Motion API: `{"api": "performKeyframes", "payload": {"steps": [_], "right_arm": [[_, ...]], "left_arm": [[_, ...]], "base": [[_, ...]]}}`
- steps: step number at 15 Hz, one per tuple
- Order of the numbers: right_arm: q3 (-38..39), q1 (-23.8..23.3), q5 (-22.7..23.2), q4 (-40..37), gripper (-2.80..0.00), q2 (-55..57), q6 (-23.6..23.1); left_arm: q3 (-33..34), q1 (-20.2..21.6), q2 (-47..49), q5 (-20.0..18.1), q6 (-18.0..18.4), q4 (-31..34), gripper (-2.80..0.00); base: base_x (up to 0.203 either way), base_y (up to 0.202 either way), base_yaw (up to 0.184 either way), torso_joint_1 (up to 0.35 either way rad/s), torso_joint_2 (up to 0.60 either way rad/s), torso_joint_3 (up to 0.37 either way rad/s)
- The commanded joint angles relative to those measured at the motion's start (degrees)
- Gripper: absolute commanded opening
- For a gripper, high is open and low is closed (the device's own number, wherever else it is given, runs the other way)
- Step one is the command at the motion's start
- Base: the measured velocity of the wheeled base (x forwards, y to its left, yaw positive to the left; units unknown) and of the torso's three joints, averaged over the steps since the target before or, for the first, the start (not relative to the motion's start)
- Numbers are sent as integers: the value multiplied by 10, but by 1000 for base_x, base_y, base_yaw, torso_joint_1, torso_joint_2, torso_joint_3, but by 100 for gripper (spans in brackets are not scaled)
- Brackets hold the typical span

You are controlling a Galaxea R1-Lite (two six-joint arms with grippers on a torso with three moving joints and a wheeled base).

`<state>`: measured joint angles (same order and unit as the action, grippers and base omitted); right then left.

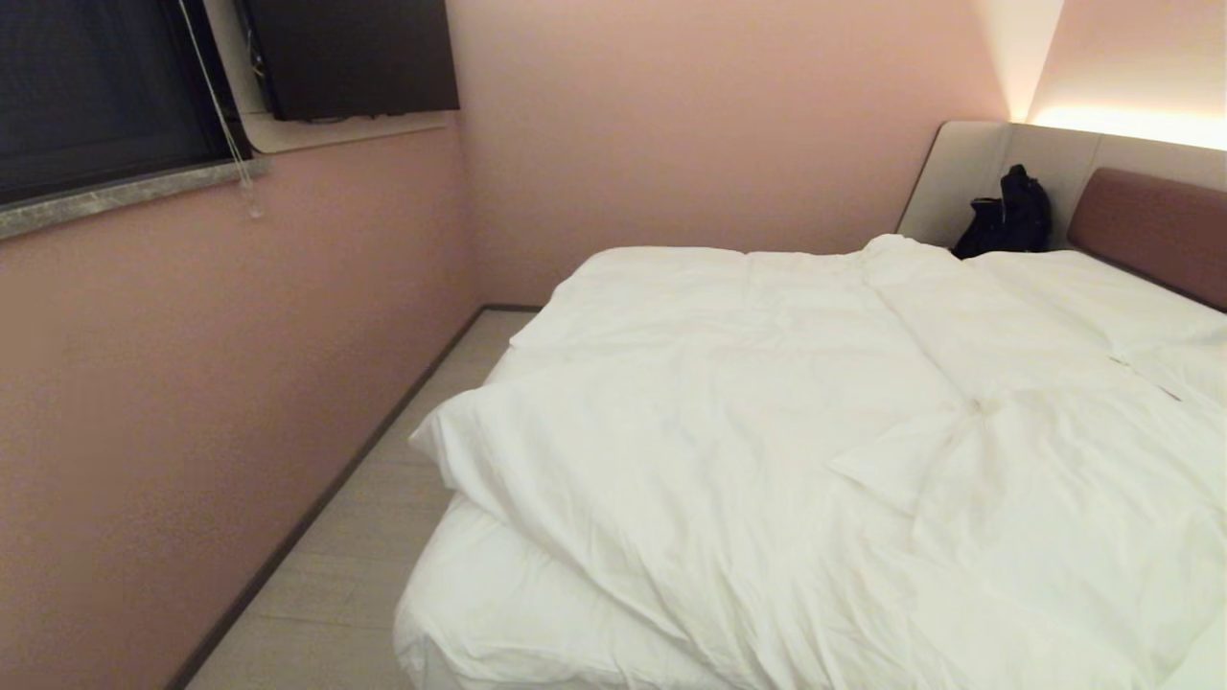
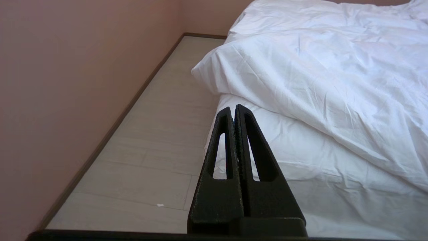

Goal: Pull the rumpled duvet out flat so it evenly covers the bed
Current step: Hold the folded corner of the quilt

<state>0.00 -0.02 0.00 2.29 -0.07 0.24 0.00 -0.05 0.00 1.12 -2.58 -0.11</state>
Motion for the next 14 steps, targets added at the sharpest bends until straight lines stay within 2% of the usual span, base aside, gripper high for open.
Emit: {"api": "performKeyframes", "payload": {"steps": [1, 11, 14], "right_arm": [[0, 0, 0, 0, -280, 1, 0], [0, 0, 0, 0, -280, 1, 0], [0, 0, 0, -1, -280, 1, 0]], "left_arm": [[0, 0, 0, 0, -1, -1, -280], [0, 0, 0, 0, -1, -1, -280], [0, 0, 0, 0, -1, -1, -280]], "base": [[0, 0, 0, 0, 0, 0], [0, 0, 0, 0, 0, 0], [0, 0, 0, -115, 263, 149]]}}
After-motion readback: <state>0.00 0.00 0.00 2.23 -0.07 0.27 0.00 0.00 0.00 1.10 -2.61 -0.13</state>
